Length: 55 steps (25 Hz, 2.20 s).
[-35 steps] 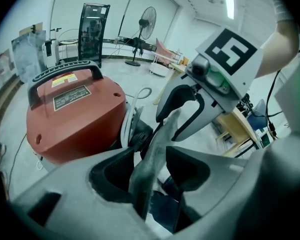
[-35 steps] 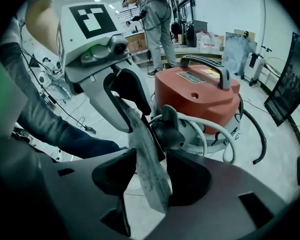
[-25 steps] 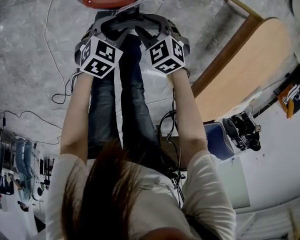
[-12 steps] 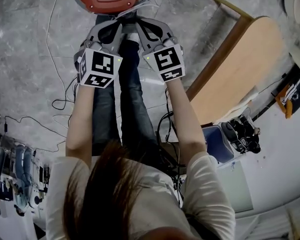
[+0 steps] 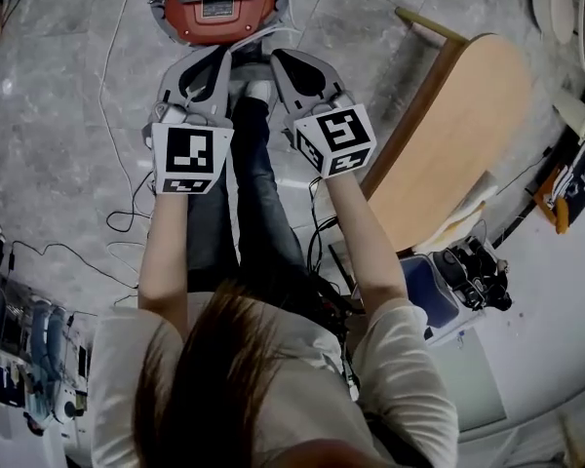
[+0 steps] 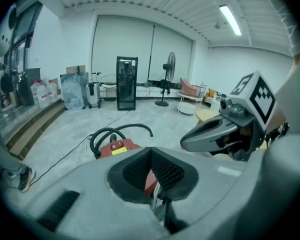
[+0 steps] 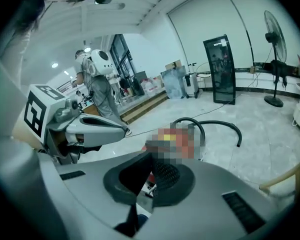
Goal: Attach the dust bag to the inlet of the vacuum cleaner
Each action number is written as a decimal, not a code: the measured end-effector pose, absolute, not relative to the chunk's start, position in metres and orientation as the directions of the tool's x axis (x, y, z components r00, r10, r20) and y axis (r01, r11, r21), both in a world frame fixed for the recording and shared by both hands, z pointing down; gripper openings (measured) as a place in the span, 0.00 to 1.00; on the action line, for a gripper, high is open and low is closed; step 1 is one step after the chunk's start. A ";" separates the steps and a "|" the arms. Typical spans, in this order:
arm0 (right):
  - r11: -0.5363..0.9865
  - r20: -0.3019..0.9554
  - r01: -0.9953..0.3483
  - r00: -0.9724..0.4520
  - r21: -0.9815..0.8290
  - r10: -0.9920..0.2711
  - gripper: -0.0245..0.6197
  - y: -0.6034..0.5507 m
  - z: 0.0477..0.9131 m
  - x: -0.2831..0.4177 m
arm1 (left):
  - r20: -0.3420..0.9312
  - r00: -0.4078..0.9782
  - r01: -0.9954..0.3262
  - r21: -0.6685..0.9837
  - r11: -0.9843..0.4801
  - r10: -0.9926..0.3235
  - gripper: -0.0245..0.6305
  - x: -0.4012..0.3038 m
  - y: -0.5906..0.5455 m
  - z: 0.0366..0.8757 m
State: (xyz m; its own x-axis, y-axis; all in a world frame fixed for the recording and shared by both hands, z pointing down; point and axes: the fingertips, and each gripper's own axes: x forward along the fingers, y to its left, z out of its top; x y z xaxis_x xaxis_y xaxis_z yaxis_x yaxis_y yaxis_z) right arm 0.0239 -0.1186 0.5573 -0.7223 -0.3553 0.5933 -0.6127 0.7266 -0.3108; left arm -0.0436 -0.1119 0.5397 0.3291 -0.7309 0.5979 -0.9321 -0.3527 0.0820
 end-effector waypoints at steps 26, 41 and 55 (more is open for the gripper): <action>0.726 0.389 -0.685 -0.686 -0.062 -0.615 0.04 -0.145 0.282 0.033 | 0.343 0.255 -0.962 -0.006 -0.274 -0.904 0.06 -0.070 -0.141 0.271; 0.665 0.274 -0.746 -0.649 -0.042 -0.710 0.04 -0.120 0.164 0.064 | 0.195 0.298 -0.954 0.038 -0.297 -0.934 0.06 -0.053 -0.121 0.155; 0.646 0.230 -0.763 -0.636 -0.040 -0.737 0.04 -0.104 0.116 0.084 | 0.142 0.324 -0.946 0.055 -0.320 -0.935 0.06 -0.044 -0.106 0.110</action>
State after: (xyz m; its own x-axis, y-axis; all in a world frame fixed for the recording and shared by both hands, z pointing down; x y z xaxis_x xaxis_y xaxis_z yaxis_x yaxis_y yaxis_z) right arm 0.0837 -0.1044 0.1159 -0.6358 -0.7367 0.2303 -0.7626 0.6456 -0.0399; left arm -0.0438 -0.1062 0.1098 0.3241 -0.9354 0.1415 -0.9460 -0.3195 0.0547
